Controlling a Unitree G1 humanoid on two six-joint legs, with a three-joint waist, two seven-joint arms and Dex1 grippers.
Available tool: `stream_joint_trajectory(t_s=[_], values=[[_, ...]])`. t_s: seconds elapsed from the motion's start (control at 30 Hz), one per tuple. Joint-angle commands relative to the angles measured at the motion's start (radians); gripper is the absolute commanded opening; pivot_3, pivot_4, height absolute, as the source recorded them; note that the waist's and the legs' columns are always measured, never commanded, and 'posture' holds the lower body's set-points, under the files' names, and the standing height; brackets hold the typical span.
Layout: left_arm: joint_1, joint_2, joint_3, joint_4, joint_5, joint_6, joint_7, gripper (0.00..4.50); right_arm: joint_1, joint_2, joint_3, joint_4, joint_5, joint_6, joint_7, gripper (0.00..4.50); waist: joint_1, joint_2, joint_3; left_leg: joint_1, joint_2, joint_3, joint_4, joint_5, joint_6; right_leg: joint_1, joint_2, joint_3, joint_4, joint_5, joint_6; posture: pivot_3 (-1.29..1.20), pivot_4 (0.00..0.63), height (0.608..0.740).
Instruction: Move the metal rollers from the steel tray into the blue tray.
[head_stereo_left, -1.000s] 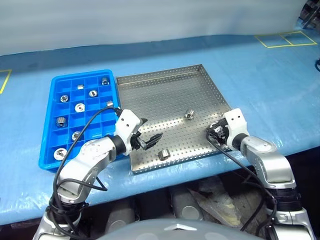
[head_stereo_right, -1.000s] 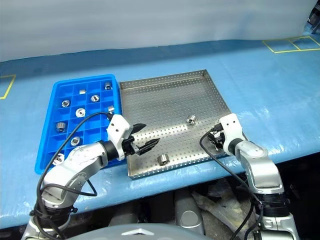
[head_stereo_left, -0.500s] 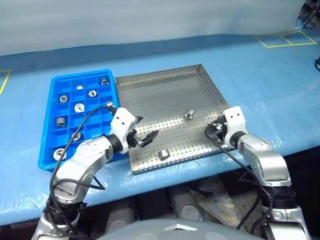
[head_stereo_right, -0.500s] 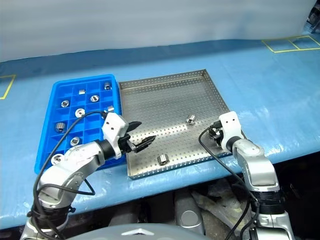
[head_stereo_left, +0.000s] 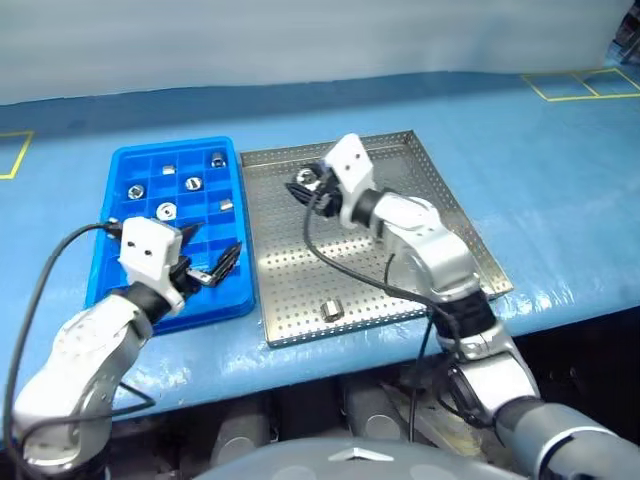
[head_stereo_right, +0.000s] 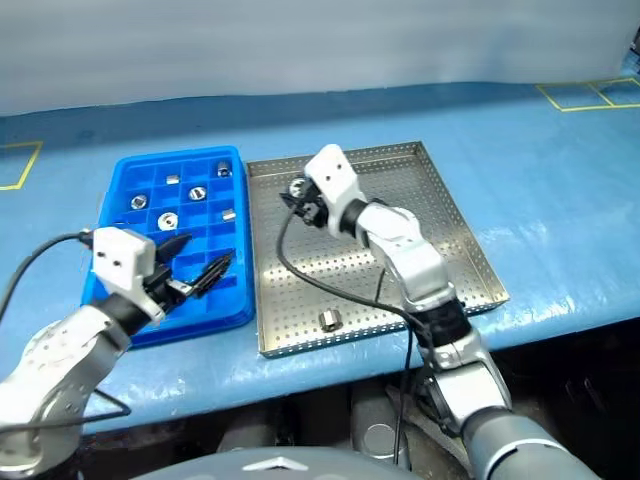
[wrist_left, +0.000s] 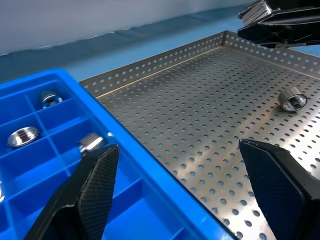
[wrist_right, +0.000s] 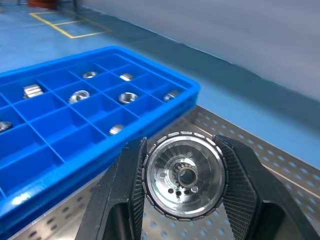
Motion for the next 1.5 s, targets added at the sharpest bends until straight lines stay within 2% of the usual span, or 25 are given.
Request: stream_joint_trajectory(t_s=[0.03, 0.23, 0.33, 0.5, 0.7, 0.9, 1.23, 1.5], values=[[0.082, 0.001, 0.046, -0.124, -0.035, 0.007, 0.015, 4.19, -0.111, 0.068, 0.018, 0.18, -0.011, -0.143, 0.068, 1.72, 0.026, 0.0, 0.0, 0.0, 0.0, 0.0, -0.001, 0.0, -0.001, 0.0, -0.003, -0.001, 0.0, 0.0, -0.001, 0.05, 0.15, 0.74], [0.197, -0.006, 0.052, -0.179, -0.079, -0.049, 0.067, 4.19, -0.251, 0.18, 0.028, 0.48, -0.035, -0.305, 0.163, 1.72, 0.097, 0.0, 0.0, 0.0, -0.001, -0.003, -0.006, 0.001, -0.004, -0.001, -0.009, -0.016, -0.001, -0.003, -0.005, 0.16, 0.15, 0.74], [0.226, 0.013, 0.024, -0.179, -0.103, -0.09, 0.111, 4.19, -0.292, 0.227, 0.038, 0.599, -0.061, -0.371, 0.193, 1.72, 0.119, 0.0, 0.0, 0.0, -0.001, -0.009, -0.006, 0.001, -0.006, 0.0, -0.011, -0.027, -0.001, -0.007, -0.013, 0.19, 0.15, 0.74], [0.271, 0.05, -0.04, -0.179, -0.134, -0.157, 0.193, 4.19, -0.337, 0.281, 0.021, 0.781, -0.102, -0.466, 0.185, 1.72, 0.142, 0.0, 0.0, 0.0, -0.001, -0.017, -0.008, 0.003, -0.011, 0.001, -0.009, -0.034, 0.0, -0.01, -0.018, 0.23, 0.15, 0.74], [0.304, 0.095, -0.086, -0.179, -0.167, -0.205, 0.27, 4.19, -0.39, 0.295, -0.015, 0.949, -0.135, -0.534, 0.134, 1.72, 0.154, 0.001, 0.001, 0.0, -0.001, -0.021, -0.01, 0.006, -0.016, 0.002, -0.005, -0.037, 0.002, -0.013, -0.022, 0.25, 0.15, 0.74], [0.297, 0.134, -0.122, -0.179, -0.194, -0.215, 0.324, 4.19, -0.423, 0.316, -0.059, 1.045, -0.142, -0.549, 0.108, 1.72, 0.155, 0.001, 0.001, 0.0, 0.0, -0.024, -0.011, 0.008, -0.02, 0.002, -0.002, -0.039, 0.005, -0.014, -0.024, 0.26, 0.15, 0.74], [0.298, 0.166, -0.146, -0.179, -0.217, -0.225, 0.363, 4.19, -0.44, 0.371, -0.083, 1.091, -0.153, -0.576, 0.102, 1.72, 0.158, 0.002, 0.001, 0.001, 0.0, -0.029, -0.012, 0.01, -0.024, 0.001, 0.0, -0.042, 0.013, -0.015, -0.025, 0.29, 0.15, 0.74], [0.361, 0.194, -0.186, -0.179, -0.214, -0.3, 0.41, 4.19, -0.451, 0.394, -0.07, 1.133, -0.186, -0.59, 0.103, 1.72, 0.165, 0.002, 0.002, 0.001, 0.001, -0.034, -0.012, 0.014, -0.03, 0.001, 0.006, -0.043, 0.015, -0.018, -0.03, 0.35, 0.15, 0.74]])
